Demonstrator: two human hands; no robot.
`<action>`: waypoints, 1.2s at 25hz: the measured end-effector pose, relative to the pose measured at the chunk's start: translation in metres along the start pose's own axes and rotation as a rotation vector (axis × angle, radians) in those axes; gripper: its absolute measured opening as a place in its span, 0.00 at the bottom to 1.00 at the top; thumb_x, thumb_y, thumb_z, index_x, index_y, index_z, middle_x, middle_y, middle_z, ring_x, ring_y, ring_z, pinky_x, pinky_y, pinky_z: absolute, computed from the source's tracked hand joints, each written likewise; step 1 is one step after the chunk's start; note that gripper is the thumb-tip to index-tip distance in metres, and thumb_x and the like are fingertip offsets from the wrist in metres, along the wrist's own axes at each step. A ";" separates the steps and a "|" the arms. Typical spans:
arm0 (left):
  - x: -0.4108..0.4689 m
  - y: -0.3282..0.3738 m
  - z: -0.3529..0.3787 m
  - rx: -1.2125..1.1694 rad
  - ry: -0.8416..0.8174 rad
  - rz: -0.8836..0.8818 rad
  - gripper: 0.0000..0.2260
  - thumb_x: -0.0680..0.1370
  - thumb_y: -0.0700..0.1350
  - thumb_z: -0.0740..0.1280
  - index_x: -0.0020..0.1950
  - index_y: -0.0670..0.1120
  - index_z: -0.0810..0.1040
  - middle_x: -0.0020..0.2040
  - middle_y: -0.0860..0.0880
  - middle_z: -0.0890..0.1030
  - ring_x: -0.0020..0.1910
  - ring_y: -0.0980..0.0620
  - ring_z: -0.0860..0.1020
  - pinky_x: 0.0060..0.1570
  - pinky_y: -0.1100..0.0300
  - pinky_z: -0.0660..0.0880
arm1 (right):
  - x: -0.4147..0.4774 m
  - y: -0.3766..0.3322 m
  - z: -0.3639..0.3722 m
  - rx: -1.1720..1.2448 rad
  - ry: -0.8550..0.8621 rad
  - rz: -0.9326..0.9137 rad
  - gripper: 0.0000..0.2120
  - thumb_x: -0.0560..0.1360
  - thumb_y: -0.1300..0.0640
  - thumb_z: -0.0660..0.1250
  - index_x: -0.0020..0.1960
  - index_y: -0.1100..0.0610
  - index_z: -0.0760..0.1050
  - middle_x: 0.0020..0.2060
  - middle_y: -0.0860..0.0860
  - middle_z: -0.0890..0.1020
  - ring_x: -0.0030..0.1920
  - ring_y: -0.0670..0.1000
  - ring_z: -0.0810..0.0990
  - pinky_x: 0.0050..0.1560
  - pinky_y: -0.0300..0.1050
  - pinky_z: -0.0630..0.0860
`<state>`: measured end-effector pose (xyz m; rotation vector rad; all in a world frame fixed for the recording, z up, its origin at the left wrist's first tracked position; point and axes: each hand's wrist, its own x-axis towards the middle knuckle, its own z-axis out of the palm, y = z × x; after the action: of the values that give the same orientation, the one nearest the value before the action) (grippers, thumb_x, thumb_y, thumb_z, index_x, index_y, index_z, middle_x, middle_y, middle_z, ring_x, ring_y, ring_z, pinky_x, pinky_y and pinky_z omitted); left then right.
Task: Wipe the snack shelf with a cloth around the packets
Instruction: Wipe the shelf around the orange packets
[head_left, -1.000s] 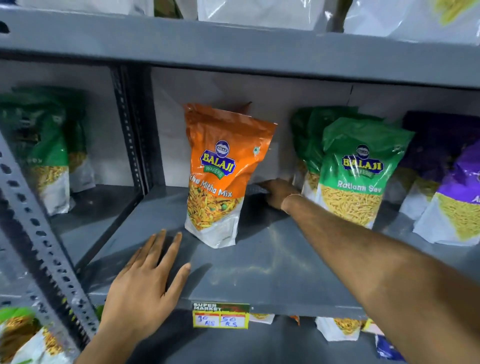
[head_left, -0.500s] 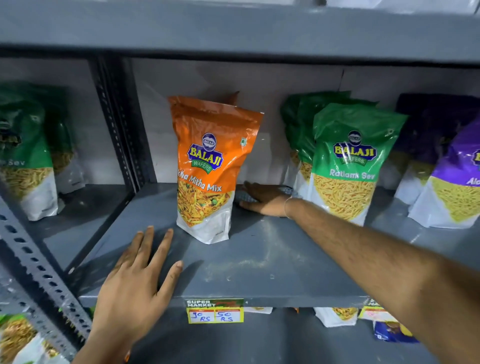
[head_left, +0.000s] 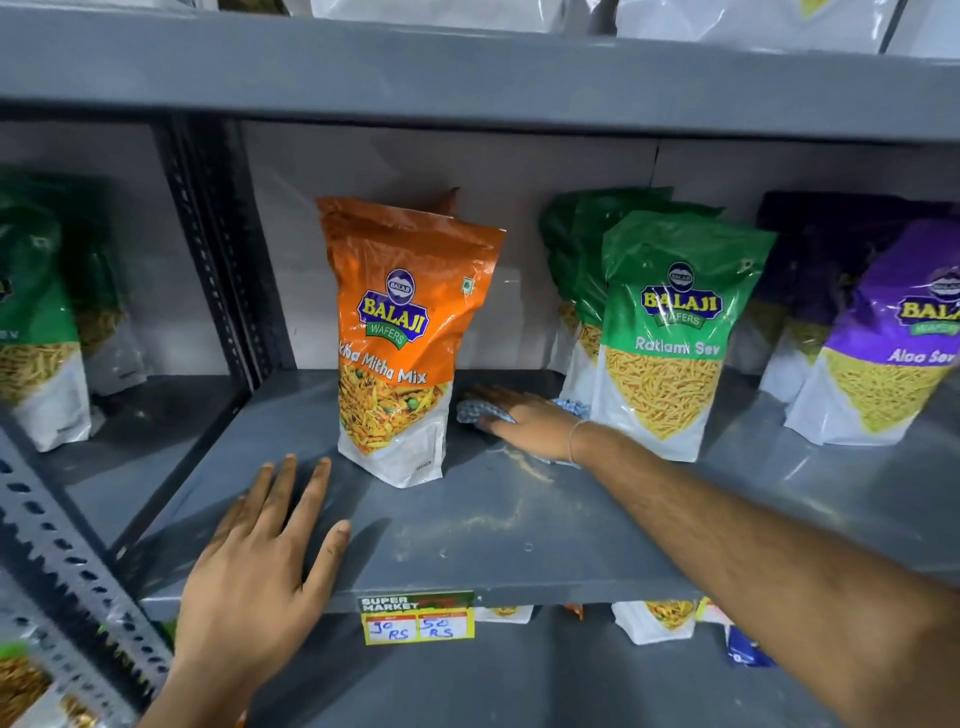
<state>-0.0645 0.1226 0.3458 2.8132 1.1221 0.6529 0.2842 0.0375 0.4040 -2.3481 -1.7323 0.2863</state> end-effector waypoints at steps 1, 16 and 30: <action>0.000 -0.001 0.000 0.004 -0.001 0.005 0.32 0.82 0.69 0.42 0.86 0.60 0.50 0.86 0.51 0.55 0.86 0.50 0.50 0.82 0.44 0.61 | 0.002 -0.002 -0.002 -0.010 0.003 0.012 0.28 0.84 0.42 0.55 0.82 0.45 0.54 0.81 0.48 0.59 0.80 0.52 0.59 0.79 0.50 0.56; -0.008 0.000 -0.002 -0.003 0.031 0.013 0.31 0.84 0.67 0.43 0.85 0.56 0.59 0.85 0.47 0.63 0.86 0.48 0.55 0.81 0.44 0.64 | -0.072 -0.017 0.030 0.073 0.108 0.135 0.25 0.85 0.43 0.49 0.81 0.42 0.54 0.82 0.41 0.55 0.81 0.41 0.49 0.81 0.46 0.43; -0.002 0.000 -0.001 -0.140 0.065 -0.008 0.30 0.85 0.65 0.38 0.85 0.60 0.57 0.84 0.50 0.64 0.85 0.50 0.57 0.82 0.47 0.58 | -0.146 -0.123 0.071 -0.004 0.237 -0.132 0.26 0.83 0.39 0.49 0.80 0.41 0.57 0.79 0.33 0.57 0.79 0.34 0.52 0.80 0.40 0.48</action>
<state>-0.0664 0.1211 0.3459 2.6869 1.0527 0.7944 0.1091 -0.0632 0.3749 -2.1560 -1.7615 -0.0164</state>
